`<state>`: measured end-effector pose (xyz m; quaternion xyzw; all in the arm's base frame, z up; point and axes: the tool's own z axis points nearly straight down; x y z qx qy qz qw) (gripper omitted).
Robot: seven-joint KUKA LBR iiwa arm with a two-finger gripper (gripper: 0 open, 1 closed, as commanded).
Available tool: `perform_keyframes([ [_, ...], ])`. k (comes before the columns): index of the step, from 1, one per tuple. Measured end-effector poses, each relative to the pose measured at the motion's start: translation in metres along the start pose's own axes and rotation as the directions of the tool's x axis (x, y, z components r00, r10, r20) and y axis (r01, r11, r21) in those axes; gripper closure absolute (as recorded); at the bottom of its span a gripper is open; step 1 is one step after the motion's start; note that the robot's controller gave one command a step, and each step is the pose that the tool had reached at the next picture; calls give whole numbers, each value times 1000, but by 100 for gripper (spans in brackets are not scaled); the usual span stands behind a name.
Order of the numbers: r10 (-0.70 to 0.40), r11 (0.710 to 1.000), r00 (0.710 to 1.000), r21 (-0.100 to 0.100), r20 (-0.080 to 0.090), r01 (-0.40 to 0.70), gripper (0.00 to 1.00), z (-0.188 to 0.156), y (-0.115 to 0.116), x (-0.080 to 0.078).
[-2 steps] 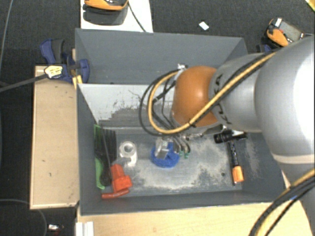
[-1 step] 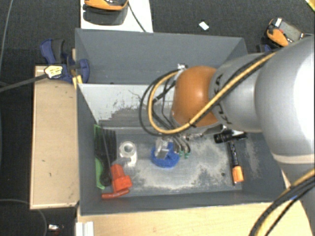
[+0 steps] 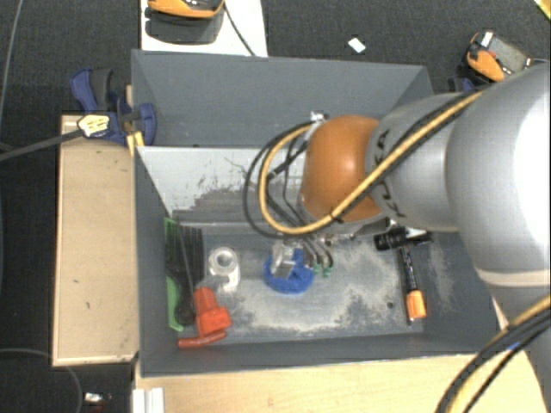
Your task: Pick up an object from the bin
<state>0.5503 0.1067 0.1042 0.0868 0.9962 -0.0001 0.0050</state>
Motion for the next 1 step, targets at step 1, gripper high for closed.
perform_keyframes([
  [1,-30,1000,1000,-1,5,30,100,-62,-28,24],
])
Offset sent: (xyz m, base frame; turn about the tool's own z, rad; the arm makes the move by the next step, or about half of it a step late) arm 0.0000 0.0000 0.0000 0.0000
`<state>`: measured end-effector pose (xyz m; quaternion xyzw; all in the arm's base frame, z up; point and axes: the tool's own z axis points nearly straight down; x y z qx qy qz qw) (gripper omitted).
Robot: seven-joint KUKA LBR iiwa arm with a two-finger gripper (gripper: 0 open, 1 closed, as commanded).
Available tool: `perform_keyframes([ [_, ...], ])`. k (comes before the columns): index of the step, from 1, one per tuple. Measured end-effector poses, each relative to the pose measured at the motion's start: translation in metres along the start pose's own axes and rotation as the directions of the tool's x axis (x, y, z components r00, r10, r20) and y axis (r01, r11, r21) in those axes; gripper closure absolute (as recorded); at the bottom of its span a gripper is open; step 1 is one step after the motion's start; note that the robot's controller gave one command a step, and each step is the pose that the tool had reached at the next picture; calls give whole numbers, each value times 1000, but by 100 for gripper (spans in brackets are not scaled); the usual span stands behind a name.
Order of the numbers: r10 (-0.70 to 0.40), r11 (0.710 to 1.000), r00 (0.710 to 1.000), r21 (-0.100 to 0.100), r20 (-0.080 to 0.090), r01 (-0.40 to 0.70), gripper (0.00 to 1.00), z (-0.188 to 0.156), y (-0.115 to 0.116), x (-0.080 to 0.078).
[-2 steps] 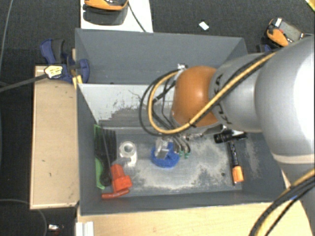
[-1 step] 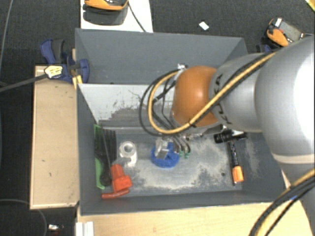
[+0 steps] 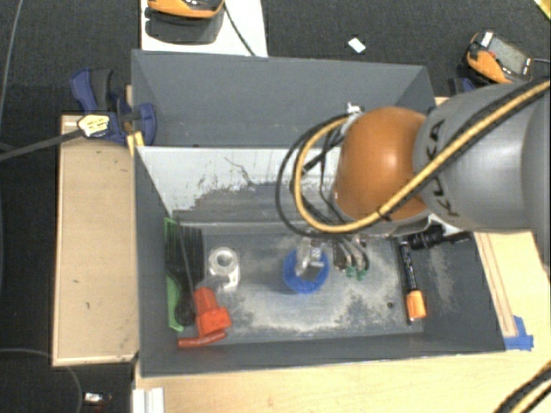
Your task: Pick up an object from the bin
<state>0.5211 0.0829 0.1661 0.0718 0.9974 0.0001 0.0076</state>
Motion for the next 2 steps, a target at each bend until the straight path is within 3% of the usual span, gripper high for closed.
perform_keyframes([
  [1,-1,1000,1000,0,0,1,100,0,0,0],
  [2,86,996,996,-2,3,-86,100,49,-12,18],
])
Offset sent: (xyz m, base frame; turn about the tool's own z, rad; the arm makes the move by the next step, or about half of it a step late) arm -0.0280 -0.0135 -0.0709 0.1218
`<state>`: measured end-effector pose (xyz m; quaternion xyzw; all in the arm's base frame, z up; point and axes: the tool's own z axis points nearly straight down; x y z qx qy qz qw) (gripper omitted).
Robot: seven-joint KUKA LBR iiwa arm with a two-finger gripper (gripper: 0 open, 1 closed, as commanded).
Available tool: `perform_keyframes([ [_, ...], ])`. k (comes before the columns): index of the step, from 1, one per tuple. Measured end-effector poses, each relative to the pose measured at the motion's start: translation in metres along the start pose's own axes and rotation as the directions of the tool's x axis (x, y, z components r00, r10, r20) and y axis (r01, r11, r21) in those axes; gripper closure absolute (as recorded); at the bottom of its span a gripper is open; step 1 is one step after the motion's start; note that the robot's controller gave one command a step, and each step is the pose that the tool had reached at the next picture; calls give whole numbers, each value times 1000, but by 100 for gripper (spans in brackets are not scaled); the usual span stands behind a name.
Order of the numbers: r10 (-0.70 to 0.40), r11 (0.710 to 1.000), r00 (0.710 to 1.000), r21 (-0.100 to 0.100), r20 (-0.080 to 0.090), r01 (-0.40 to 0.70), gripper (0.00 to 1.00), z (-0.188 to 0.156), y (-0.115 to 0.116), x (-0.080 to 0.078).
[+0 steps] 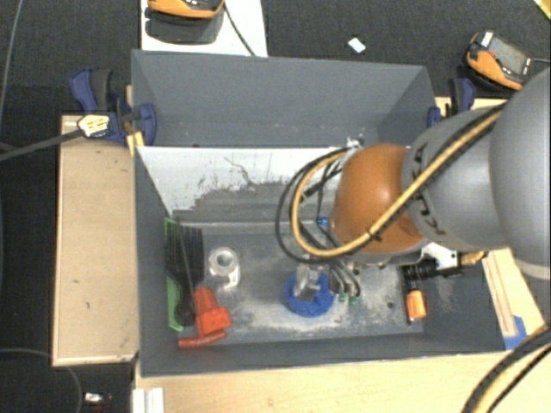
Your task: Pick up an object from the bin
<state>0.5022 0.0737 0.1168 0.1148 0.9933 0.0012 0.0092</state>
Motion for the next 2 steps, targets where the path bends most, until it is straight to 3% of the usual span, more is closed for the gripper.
perform_keyframes([
  [1,-199,980,980,-1,2,199,100,21,-9,-10],
  [2,-198,980,980,-1,2,198,100,22,-9,-10],
])
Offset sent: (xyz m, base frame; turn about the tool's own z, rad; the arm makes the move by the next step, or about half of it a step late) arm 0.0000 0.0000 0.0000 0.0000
